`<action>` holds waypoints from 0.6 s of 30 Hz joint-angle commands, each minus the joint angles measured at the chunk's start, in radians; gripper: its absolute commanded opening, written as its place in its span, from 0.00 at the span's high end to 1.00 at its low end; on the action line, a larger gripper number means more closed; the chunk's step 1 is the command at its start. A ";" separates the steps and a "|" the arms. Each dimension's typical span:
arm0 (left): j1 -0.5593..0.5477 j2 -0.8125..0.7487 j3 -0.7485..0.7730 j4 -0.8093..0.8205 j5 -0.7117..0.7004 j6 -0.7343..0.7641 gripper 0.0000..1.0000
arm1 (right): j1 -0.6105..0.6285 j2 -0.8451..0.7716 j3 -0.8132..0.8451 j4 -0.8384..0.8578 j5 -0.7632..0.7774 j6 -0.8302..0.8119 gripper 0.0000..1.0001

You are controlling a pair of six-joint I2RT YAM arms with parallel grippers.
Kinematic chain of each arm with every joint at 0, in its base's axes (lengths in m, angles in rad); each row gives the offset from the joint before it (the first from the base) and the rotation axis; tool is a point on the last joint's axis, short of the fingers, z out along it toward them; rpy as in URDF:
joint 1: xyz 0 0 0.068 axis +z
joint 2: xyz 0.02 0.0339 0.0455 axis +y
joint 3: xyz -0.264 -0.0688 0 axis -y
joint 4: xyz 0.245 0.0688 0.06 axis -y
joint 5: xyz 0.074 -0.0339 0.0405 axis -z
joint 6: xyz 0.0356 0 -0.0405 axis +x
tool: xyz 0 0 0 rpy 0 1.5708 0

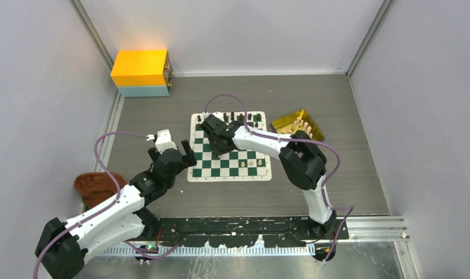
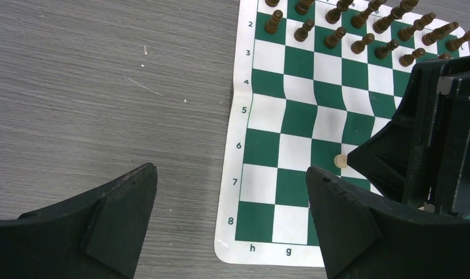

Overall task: Set up the chess pieces on the board
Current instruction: Pick up the chess piece from the chessboard.

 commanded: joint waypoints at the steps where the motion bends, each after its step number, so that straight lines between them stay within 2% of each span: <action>1: 0.000 -0.018 -0.007 0.016 -0.026 -0.010 0.01 | 0.007 0.019 0.050 0.009 -0.010 -0.013 0.62; 10: 0.000 -0.021 -0.013 0.020 -0.026 -0.010 0.01 | 0.006 0.043 0.053 0.020 -0.021 -0.016 0.65; 12: 0.000 -0.019 -0.014 0.022 -0.026 -0.011 0.01 | 0.007 0.046 0.053 0.021 -0.021 -0.016 0.71; 16: -0.001 -0.019 -0.017 0.021 -0.028 -0.009 0.01 | 0.007 0.041 0.050 0.021 -0.014 -0.018 0.90; 18: 0.000 -0.019 -0.017 0.019 -0.027 -0.010 0.01 | 0.007 0.033 0.043 0.017 -0.007 -0.017 0.93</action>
